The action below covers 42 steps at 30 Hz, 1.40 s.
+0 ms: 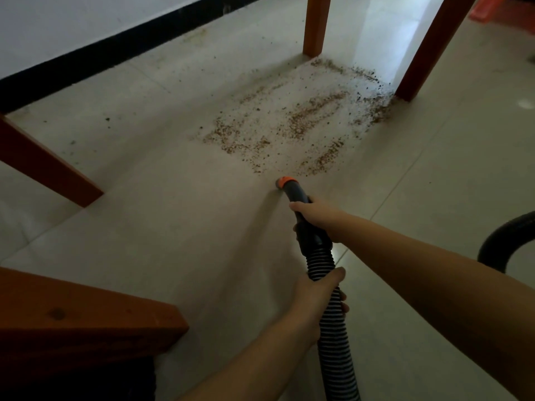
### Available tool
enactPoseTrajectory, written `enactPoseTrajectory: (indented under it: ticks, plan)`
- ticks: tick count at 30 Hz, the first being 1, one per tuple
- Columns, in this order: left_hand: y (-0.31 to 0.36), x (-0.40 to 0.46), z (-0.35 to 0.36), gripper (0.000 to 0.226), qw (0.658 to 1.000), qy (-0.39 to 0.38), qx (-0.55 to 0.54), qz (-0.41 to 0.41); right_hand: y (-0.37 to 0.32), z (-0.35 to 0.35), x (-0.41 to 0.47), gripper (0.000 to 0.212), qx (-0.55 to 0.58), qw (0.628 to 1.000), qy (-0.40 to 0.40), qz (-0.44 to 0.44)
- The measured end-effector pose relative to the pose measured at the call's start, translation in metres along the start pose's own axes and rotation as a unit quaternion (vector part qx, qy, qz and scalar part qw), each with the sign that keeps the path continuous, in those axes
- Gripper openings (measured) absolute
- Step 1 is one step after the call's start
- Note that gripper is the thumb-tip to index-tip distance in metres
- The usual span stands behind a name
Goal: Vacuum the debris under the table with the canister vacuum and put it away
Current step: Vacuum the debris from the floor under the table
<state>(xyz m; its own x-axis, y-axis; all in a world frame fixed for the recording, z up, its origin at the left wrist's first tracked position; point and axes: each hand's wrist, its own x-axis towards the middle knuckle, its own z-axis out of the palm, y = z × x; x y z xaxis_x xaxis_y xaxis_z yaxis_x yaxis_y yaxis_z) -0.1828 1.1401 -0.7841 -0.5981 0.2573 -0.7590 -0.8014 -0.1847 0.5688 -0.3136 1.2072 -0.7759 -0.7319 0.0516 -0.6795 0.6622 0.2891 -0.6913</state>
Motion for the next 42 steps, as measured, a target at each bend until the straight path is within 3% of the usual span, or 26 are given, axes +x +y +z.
enactPoseTrajectory:
  ticks: [5, 14, 24, 30, 36, 42]
  plan:
    - [-0.005, 0.003, 0.01, 0.019, 0.999, -0.035, 0.014, -0.018, 0.018, -0.021, 0.002, 0.044, 0.004, 0.998, 0.064, 0.004]
    - [0.013, 0.028, 0.037, 0.018, 0.997, -0.055, 0.057, -0.026, 0.027, -0.066, 0.021, 0.042, 0.074, 0.986, 0.151, 0.014]
    - [0.013, 0.022, 0.003, 0.02, 0.999, -0.01, -0.018, -0.025, 0.0, -0.009, 0.031, 0.054, -0.007, 0.999, 0.047, 0.005]
    - [0.023, 0.023, -0.007, 0.023, 0.999, 0.026, -0.03, 0.0, -0.021, 0.011, 0.035, 0.042, -0.002, 1.0, -0.001, -0.017]
    - [0.028, 0.03, 0.004, 0.02, 1.0, -0.026, 0.003, -0.016, -0.009, -0.02, 0.042, 0.05, 0.023, 0.997, 0.069, 0.004]
    - [0.03, 0.038, 0.035, 0.02, 0.995, -0.067, 0.066, -0.034, 0.014, -0.068, 0.046, 0.04, 0.05, 0.987, 0.15, 0.027]
